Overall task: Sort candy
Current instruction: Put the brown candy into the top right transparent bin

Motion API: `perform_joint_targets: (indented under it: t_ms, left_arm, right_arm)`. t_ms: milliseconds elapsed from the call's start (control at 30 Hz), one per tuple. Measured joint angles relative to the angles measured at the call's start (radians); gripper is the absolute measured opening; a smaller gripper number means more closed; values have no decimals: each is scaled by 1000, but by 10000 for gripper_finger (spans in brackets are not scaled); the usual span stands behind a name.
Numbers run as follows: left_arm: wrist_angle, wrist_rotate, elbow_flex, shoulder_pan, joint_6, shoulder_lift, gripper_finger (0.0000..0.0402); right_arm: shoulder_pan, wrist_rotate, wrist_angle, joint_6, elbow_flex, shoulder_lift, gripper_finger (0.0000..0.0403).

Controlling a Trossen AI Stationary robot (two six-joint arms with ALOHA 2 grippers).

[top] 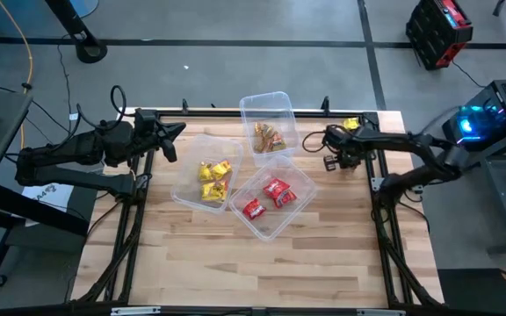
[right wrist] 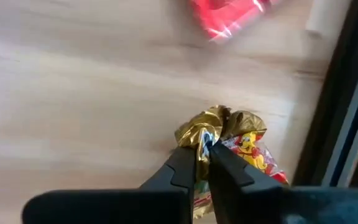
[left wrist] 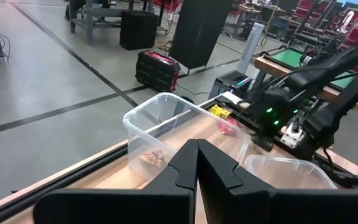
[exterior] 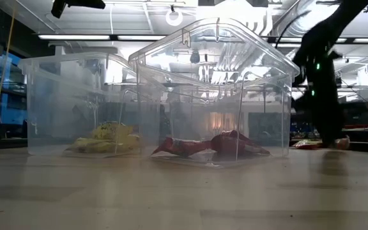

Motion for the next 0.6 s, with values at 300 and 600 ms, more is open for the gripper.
perform_joint_targets:
  t_ms: [300, 600]
  left_arm:
    - [0, 0, 0, 0, -1, -1, 0]
    - [0, 1, 0, 0, -26, -1, 0]
  right_arm:
    - [230, 100, 0, 70, 305, -290, 6]
    - [195, 2, 687, -107, 358, -208, 47]
